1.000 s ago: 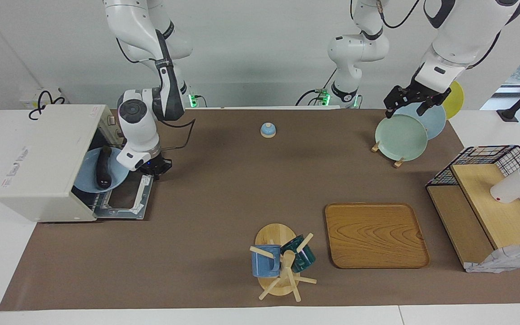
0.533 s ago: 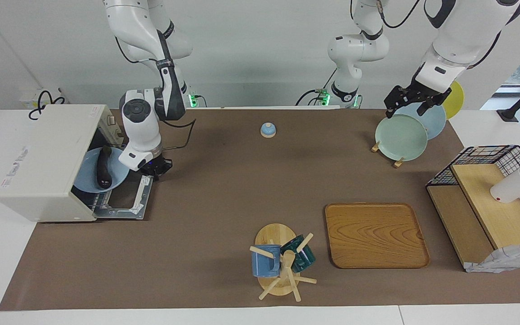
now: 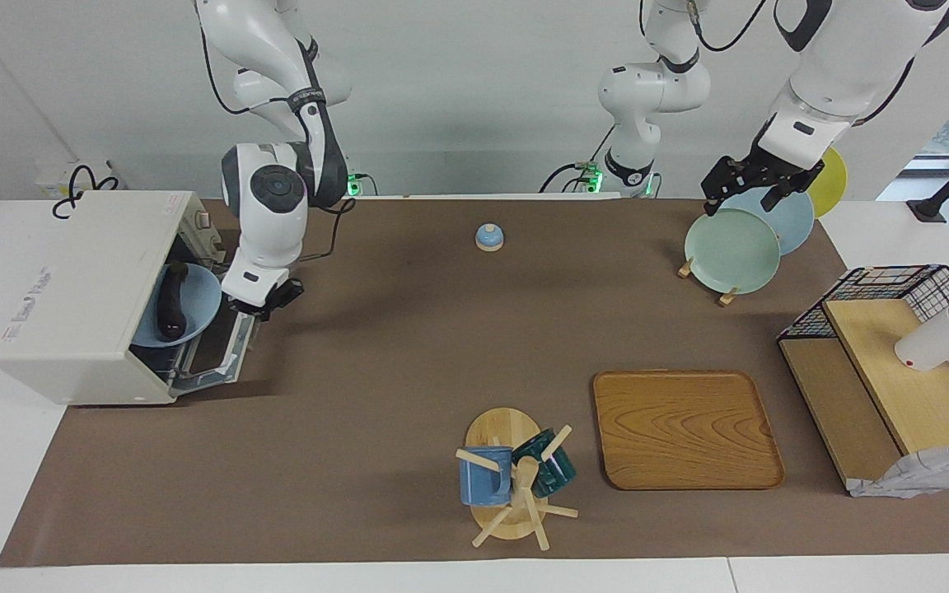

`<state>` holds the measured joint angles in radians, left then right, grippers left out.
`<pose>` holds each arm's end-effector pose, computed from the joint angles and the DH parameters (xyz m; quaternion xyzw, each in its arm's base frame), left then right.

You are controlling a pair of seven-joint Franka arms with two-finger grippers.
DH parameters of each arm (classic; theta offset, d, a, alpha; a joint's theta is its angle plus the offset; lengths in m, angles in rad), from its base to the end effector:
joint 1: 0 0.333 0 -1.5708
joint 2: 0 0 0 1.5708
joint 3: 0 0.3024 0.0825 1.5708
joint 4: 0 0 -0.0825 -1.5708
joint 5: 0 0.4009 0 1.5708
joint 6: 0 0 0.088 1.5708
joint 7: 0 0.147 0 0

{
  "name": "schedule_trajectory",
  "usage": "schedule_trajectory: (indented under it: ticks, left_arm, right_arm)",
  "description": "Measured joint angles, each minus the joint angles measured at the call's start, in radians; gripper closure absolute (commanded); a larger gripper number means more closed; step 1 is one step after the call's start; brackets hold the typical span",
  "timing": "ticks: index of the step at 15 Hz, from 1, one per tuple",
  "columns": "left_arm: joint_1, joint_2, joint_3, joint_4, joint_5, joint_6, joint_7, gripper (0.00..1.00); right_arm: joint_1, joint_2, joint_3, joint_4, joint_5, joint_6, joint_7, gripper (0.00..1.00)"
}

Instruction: Put eggplant into oven

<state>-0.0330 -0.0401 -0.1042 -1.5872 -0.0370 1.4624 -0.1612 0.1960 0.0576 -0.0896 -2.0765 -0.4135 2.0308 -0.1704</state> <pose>0.5384 -0.0811 0.5765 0.9989 0.0109 -0.0444 0.0099 0.5601 0.0225 0.3375 0.9537 0.2342 -0.0564 0.1798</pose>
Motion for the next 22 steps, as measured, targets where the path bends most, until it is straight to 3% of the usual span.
schedule_trajectory:
  ticks: [5, 9, 15, 16, 17, 18, 22]
  left_arm:
    - [0.0, 0.0, 0.0, 0.0, 0.0, 0.001, 0.0, 0.0]
    - [0.0, 0.0, 0.0, 0.0, 0.0, 0.001, 0.0, 0.0]
    - [0.0, 0.0, 0.0, 0.0, 0.0, 0.001, 0.0, 0.0]
    - [0.0, 0.0, 0.0, 0.0, 0.0, 0.001, 0.0, 0.0]
    - [0.0, 0.0, 0.0, 0.0, 0.0, 0.001, 0.0, 0.0]
    - [0.0, 0.0, 0.0, 0.0, 0.0, 0.001, 0.0, 0.0]
    - [0.0, 0.0, 0.0, 0.0, 0.0, 0.002, 0.0, 0.0]
  right_arm:
    - [-0.126, -0.074, -0.028, 0.055, 0.012, -0.056, -0.192, 1.0]
    - [-0.141, -0.078, -0.032, 0.092, 0.076, -0.121, -0.213, 1.0]
    - [-0.102, -0.107, -0.019, 0.373, 0.331, -0.433, -0.208, 0.98]
    - [-0.102, -0.108, -0.02, 0.387, 0.354, -0.446, -0.196, 0.8]
    - [-0.102, -0.107, -0.021, 0.39, 0.364, -0.453, -0.181, 0.14]
    - [-0.102, -0.104, -0.022, 0.39, 0.367, -0.457, -0.169, 0.0]
    - [-0.105, -0.086, -0.023, 0.404, 0.369, -0.457, -0.146, 0.0]
